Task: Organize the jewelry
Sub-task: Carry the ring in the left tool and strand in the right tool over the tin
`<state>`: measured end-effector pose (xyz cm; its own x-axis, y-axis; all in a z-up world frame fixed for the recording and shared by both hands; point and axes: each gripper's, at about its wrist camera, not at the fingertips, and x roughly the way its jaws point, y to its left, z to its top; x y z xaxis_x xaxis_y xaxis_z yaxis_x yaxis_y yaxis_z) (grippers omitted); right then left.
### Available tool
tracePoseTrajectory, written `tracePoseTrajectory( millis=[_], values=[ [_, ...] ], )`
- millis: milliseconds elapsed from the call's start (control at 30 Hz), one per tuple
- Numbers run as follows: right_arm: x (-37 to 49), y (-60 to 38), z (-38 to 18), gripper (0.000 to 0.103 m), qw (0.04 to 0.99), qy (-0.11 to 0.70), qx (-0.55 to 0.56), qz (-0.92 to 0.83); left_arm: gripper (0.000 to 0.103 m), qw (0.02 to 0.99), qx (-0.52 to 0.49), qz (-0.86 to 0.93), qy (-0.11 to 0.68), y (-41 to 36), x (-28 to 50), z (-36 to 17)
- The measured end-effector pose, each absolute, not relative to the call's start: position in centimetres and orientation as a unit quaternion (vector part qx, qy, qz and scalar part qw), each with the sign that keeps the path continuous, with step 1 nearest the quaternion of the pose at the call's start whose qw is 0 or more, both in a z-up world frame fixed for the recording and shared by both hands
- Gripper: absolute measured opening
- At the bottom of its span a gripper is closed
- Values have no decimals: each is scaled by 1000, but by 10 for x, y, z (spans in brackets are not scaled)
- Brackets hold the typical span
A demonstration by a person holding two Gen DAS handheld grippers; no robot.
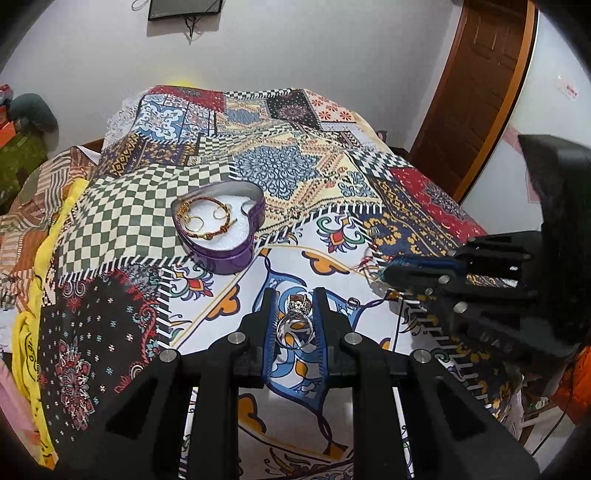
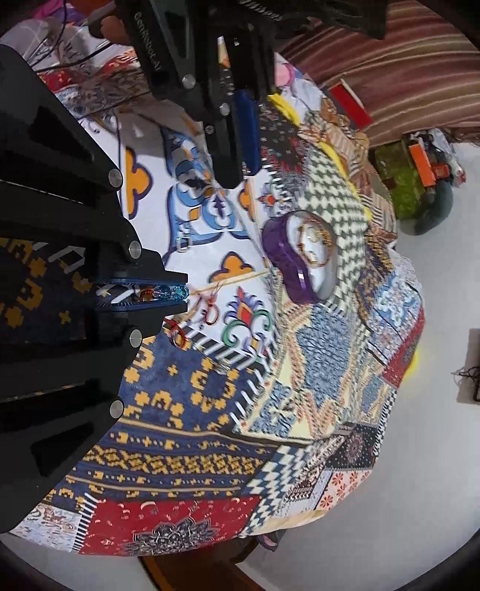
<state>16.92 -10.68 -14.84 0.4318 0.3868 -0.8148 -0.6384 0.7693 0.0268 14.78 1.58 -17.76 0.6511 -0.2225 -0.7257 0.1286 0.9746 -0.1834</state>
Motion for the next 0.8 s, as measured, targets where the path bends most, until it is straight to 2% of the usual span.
tracePoseTrajectory(
  millis=[67,100,567,633,700,800],
  values=[
    [171,-108,-138,7,839,428,-134,308,18,909,-57,-94,402,17,147,-174],
    [171,-108,-134,7,841,425,-130,309,11,910,-58,-94,399,18,146,-171],
    [178,-103,-99,7,867,384,-96,303,10,924,-58,-53,373,50,144,-147],
    [178,-103,-100,7,866,385,-94,304,16,922,-64,-31,381,65,144,-150],
    [179,-103,-102,7,865,387,-94,305,34,918,-75,-8,390,82,144,-156],
    [181,-103,-104,7,864,390,-94,304,35,908,-94,24,407,110,141,-168]
  ],
)
